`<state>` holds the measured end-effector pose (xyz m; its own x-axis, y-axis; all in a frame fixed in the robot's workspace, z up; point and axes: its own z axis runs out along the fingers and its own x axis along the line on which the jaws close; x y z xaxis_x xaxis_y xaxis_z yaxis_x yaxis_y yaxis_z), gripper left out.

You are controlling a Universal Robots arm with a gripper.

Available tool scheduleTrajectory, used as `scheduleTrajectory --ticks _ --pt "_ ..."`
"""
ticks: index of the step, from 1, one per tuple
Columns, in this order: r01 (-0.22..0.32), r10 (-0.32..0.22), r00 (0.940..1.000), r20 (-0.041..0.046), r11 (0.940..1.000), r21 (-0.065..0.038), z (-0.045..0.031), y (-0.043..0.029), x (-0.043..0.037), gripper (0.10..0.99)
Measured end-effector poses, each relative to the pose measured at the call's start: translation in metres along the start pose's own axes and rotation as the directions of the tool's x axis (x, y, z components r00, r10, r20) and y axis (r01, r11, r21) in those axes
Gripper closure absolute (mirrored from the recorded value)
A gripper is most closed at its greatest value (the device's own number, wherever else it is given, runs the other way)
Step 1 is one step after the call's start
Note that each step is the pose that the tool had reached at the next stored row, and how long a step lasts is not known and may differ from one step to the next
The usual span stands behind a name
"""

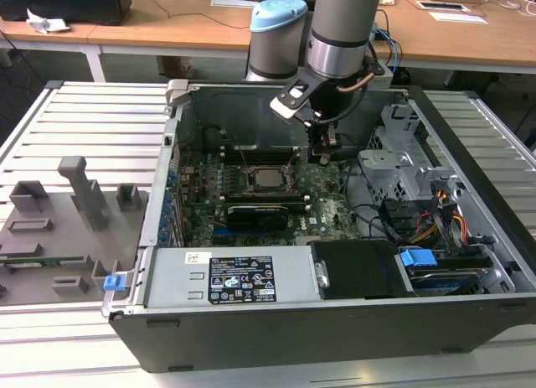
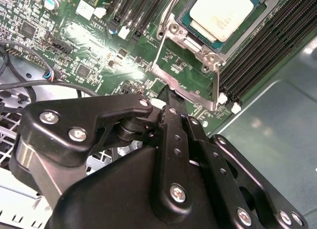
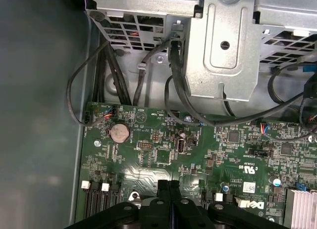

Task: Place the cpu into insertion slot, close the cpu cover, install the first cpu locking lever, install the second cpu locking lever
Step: 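Close the cpu cover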

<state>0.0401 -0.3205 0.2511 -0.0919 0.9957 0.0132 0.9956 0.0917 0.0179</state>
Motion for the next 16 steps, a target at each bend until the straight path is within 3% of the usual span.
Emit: scheduleTrajectory --ticks 16 --pt "0.001 -0.001 1.0 0.0001 1.0 0.0 0.0001 -0.0032 0.0003 0.98"
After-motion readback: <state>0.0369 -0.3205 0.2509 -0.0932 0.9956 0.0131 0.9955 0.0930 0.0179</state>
